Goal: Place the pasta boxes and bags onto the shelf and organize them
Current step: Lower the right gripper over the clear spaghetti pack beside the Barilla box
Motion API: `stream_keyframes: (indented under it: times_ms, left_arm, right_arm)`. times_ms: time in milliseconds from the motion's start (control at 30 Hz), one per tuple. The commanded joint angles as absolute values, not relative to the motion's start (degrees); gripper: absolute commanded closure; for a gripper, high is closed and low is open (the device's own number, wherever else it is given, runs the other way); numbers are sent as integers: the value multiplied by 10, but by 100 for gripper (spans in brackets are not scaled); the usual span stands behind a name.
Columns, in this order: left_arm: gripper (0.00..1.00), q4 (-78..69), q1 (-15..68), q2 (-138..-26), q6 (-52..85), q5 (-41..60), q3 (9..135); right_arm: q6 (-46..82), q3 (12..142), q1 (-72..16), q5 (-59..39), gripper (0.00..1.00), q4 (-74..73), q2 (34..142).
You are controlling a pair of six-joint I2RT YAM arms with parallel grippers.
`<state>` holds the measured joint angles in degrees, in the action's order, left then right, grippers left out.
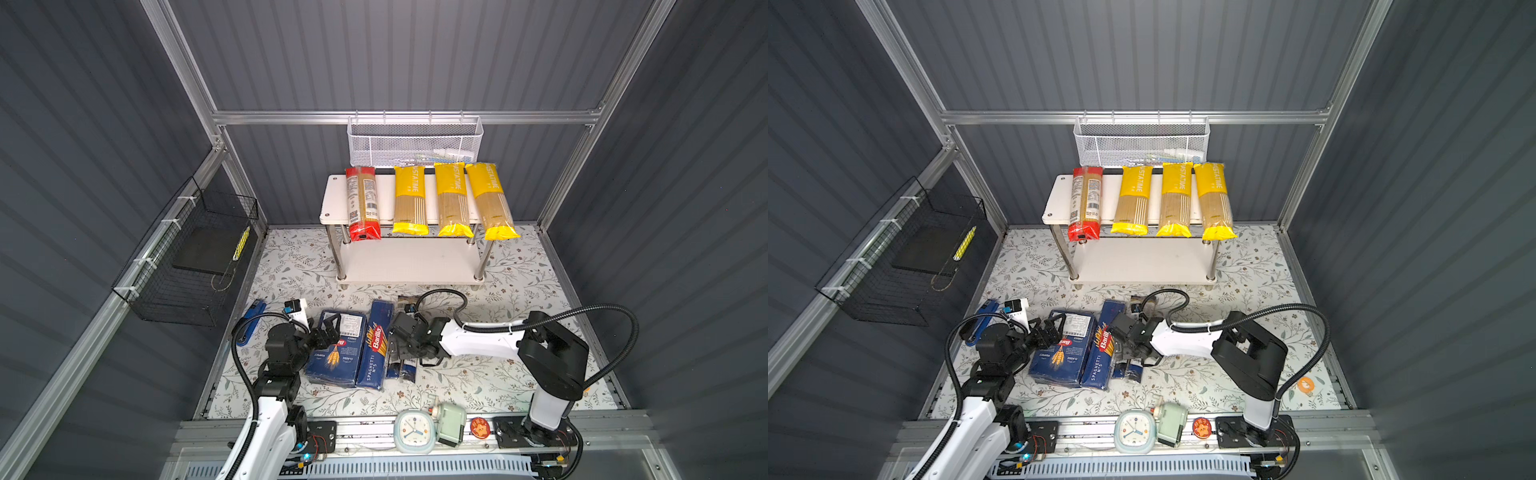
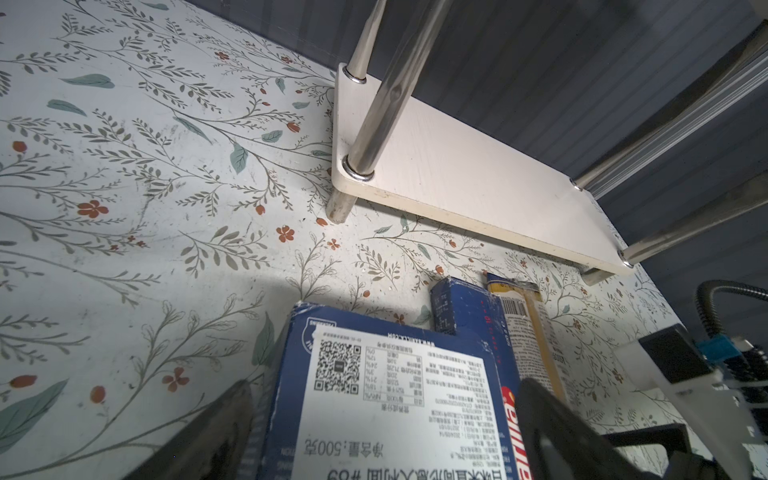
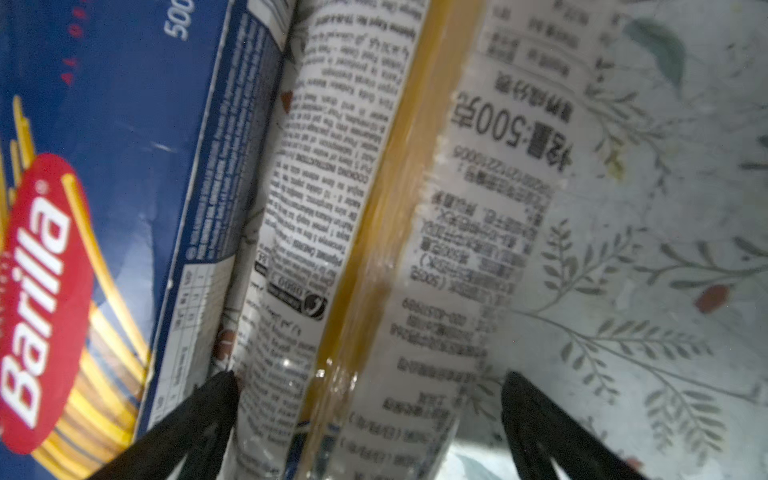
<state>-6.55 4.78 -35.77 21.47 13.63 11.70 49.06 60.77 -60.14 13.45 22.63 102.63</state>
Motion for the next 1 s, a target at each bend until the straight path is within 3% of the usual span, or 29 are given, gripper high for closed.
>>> stream_keyframes:
  times_ms: [0, 533, 967]
  left_arm:
    - [1, -73, 44, -354, 213, 146, 111]
    - [1, -75, 44, -359, 213, 146, 112]
    - [1, -75, 44, -358, 213, 145, 112]
  right_arm:
    - [490, 595, -598, 167, 1, 294, 1016]
    - [388, 511, -587, 116, 1, 227, 894]
    - [399, 596, -590, 173, 1, 305, 992]
